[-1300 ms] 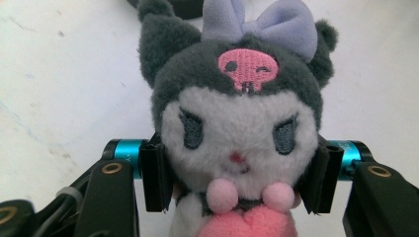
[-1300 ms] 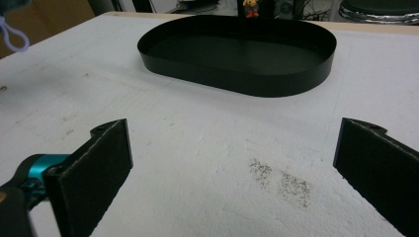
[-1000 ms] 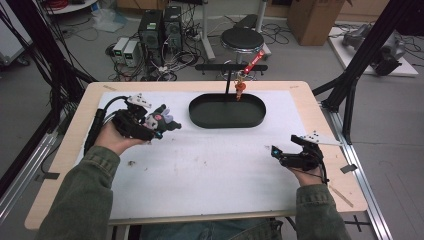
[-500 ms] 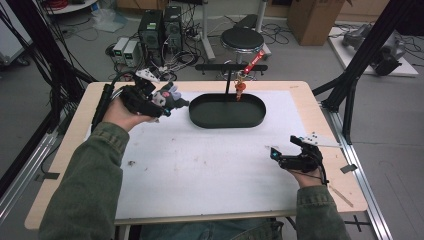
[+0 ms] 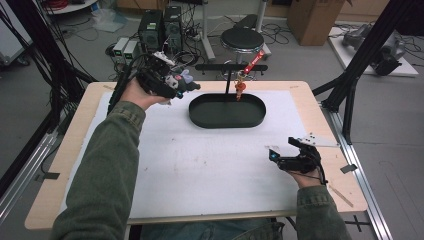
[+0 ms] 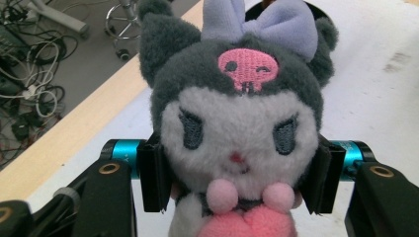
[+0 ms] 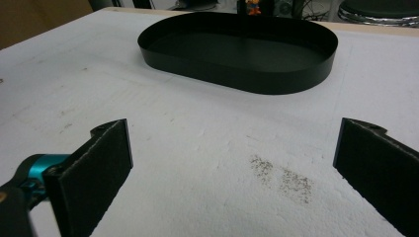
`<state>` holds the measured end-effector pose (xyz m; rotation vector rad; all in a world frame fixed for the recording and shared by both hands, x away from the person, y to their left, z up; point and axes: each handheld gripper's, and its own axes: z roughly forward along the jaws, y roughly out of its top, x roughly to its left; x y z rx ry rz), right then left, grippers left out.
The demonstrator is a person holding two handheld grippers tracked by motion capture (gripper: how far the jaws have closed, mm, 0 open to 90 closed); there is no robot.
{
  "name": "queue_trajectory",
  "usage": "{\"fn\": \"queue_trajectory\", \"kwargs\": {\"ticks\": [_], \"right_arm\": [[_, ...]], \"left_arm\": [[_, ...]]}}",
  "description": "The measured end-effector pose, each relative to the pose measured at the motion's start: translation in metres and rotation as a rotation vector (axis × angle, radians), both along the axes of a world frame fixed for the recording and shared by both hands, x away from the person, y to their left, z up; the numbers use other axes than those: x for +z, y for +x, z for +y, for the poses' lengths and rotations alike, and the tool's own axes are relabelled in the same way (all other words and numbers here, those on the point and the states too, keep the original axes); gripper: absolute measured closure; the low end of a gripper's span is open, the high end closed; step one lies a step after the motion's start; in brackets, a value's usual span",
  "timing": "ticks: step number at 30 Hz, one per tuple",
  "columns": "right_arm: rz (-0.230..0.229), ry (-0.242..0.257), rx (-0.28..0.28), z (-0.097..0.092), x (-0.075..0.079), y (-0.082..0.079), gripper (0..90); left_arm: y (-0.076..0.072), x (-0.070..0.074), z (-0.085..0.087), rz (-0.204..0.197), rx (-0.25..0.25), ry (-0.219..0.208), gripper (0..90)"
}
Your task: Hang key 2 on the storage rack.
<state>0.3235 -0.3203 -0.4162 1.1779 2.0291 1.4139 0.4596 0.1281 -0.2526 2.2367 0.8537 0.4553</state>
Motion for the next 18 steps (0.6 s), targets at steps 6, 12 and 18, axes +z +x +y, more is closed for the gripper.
{"fn": "queue_trajectory", "kwargs": {"ticks": [6,12,18], "right_arm": [[0.0,0.007,-0.007,-0.001,0.0,0.0,0.6],[-0.001,0.01,-0.005,-0.001,0.0,0.001,0.6],[0.014,0.025,-0.013,-0.004,-0.001,0.002,0.6]], "left_arm": [[0.019,0.001,-0.008,0.006,0.008,0.034,41.1],[0.036,0.006,-0.021,0.007,-0.014,0.012,41.1],[0.051,0.007,-0.033,0.007,-0.013,0.03,40.8]]}}
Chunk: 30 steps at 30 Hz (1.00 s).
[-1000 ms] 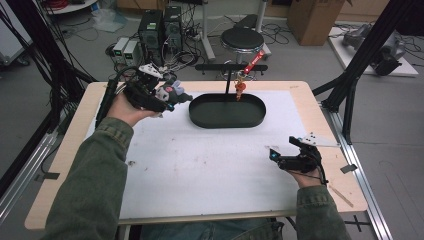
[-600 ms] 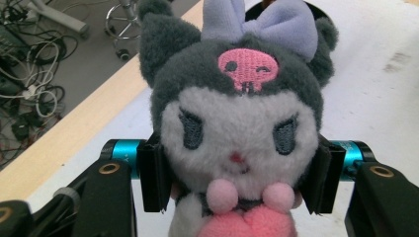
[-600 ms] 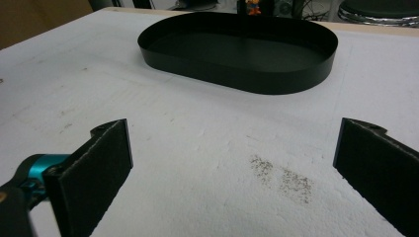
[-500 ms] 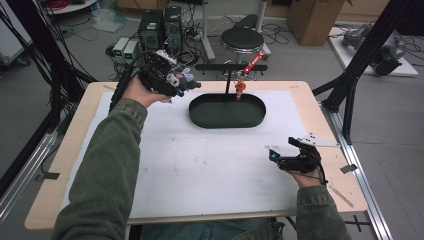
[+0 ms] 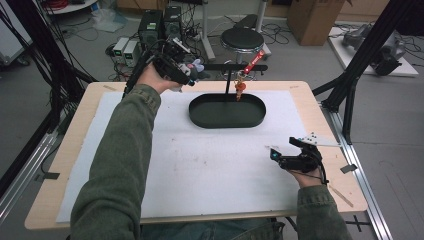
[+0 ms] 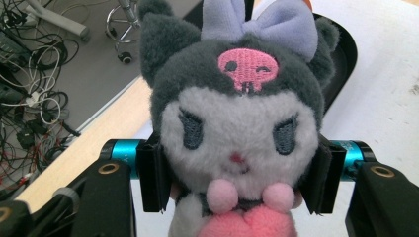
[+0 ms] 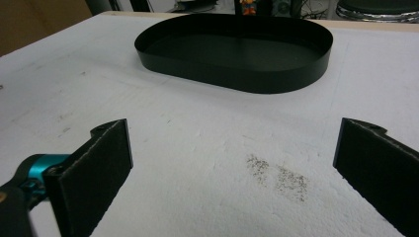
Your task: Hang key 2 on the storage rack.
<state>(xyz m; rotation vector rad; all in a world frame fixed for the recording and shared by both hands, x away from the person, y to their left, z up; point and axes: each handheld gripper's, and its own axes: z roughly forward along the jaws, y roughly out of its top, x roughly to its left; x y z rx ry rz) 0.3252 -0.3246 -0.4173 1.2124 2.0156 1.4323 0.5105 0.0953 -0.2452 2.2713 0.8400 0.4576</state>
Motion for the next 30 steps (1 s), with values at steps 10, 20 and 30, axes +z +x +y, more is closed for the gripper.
{"fn": "queue_trajectory", "kwargs": {"ticks": [10,20,30], "right_arm": [[-0.007,-0.016,-0.001,0.001,-0.001,0.002,0.6],[-0.002,-0.012,-0.012,0.0,-0.002,0.004,0.6],[-0.005,-0.016,-0.012,-0.001,-0.003,0.004,0.6]], "left_arm": [[0.02,-0.011,-0.012,-0.003,0.045,-0.062,40.8],[0.036,-0.019,-0.016,-0.015,0.123,-0.067,40.2],[0.041,-0.021,0.019,-0.007,0.181,-0.127,15.1]]}}
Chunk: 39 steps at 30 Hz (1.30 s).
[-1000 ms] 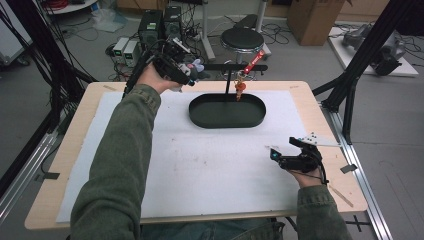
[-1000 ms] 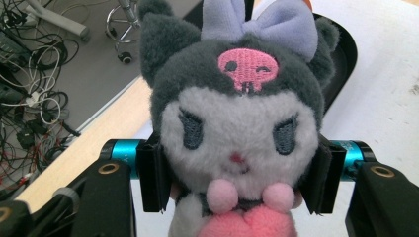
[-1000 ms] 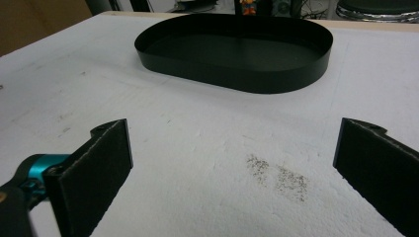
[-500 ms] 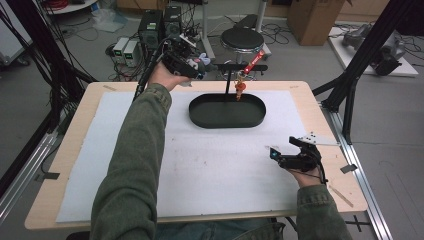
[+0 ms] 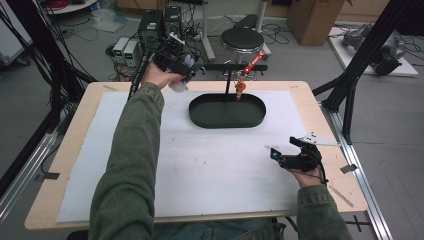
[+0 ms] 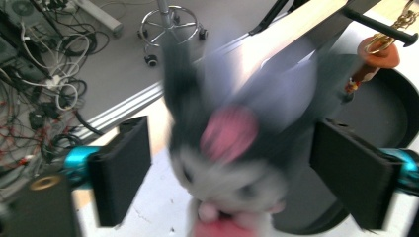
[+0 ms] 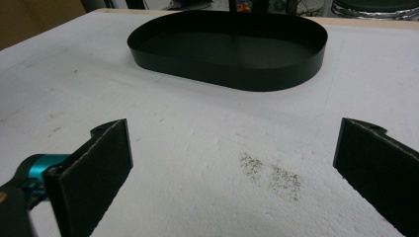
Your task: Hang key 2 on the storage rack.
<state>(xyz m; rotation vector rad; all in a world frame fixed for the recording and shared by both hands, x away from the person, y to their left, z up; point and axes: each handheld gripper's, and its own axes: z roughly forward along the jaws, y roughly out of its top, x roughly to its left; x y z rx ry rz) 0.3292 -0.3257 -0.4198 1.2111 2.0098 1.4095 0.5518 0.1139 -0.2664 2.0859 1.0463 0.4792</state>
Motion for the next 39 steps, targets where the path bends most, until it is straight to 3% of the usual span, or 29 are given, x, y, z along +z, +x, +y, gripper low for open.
{"fn": "queue_trajectory", "kwargs": {"ticks": [3,7,9,11,15,21,24,39], "right_arm": [[0.004,0.005,0.0,0.001,0.0,-0.001,0.6],[-0.004,0.0,0.008,0.001,0.001,-0.002,0.6],[-0.01,0.003,0.012,0.001,0.001,-0.002,0.6],[-0.009,0.004,0.017,0.001,0.002,-0.003,0.6],[-0.016,0.0,0.015,0.001,0.001,-0.003,0.6],[-0.019,0.001,0.014,0.002,0.001,-0.003,0.6],[-0.021,-0.007,0.015,0.002,0.001,-0.002,0.6],[-0.017,-0.021,0.007,0.002,0.0,-0.003,0.6]], "left_arm": [[-0.004,0.001,0.014,0.002,-0.029,-0.06,11.1],[-0.012,-0.002,0.029,0.011,-0.046,-0.108,5.1],[-0.017,-0.002,0.034,0.007,-0.039,-0.11,1.7],[-0.023,-0.004,0.04,0.026,-0.082,-0.136,1.7],[-0.036,-0.01,0.051,0.031,-0.09,-0.156,1.7],[-0.049,-0.017,0.062,0.042,-0.101,-0.171,1.7],[-0.056,-0.022,0.065,0.043,-0.111,-0.153,1.7],[-0.093,-0.041,0.086,0.0,-0.102,-0.153,1.7]]}}
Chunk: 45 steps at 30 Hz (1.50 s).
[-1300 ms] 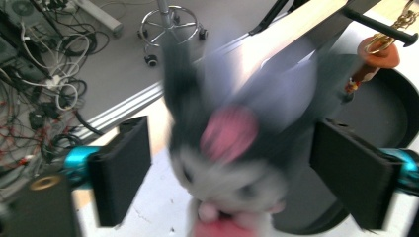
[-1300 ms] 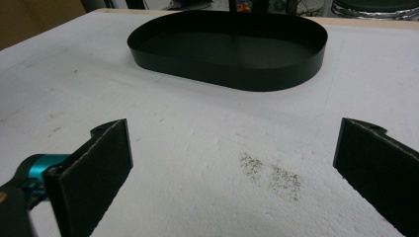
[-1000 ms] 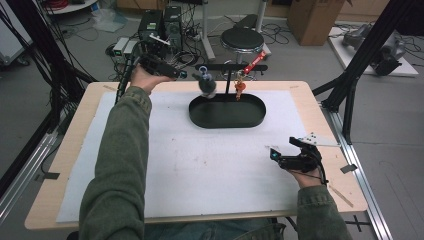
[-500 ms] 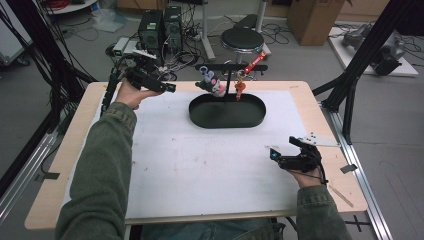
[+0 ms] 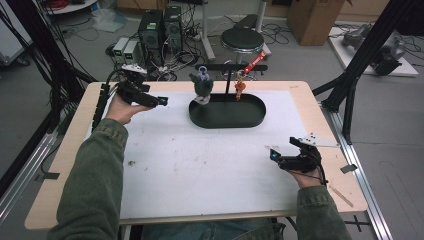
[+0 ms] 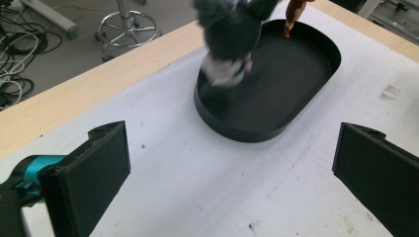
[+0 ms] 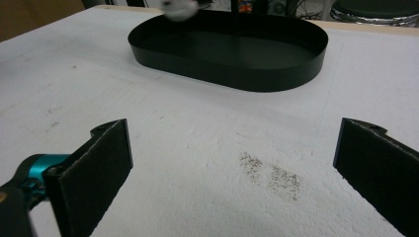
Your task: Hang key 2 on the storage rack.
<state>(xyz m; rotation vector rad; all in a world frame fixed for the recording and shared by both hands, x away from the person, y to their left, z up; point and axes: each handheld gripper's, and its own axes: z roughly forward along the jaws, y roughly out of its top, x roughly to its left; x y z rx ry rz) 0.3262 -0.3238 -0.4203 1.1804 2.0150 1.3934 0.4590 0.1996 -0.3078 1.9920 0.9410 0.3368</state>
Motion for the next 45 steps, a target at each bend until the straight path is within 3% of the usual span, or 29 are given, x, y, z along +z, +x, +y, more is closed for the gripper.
{"fn": "queue_trajectory", "kwargs": {"ticks": [3,10,26,39,45], "right_arm": [[0.001,-0.002,-0.003,0.0,0.0,0.0,0.6],[0.001,-0.011,-0.006,0.001,0.0,-0.001,0.6],[0.017,-0.015,-0.008,0.002,0.0,-0.002,0.6],[0.019,0.002,-0.014,-0.001,-0.001,-0.002,0.6],[0.015,-0.004,-0.013,-0.001,-0.001,-0.002,0.6]], "left_arm": [[-0.008,-0.002,0.003,-0.001,0.0,0.015,1.7],[-0.029,-0.009,0.014,-0.008,0.012,0.001,1.7],[-0.065,-0.036,0.035,0.017,0.064,0.036,1.7],[-0.088,-0.038,0.045,-0.036,0.085,0.02,1.7],[-0.096,-0.046,0.055,-0.031,0.113,0.018,1.7]]}}
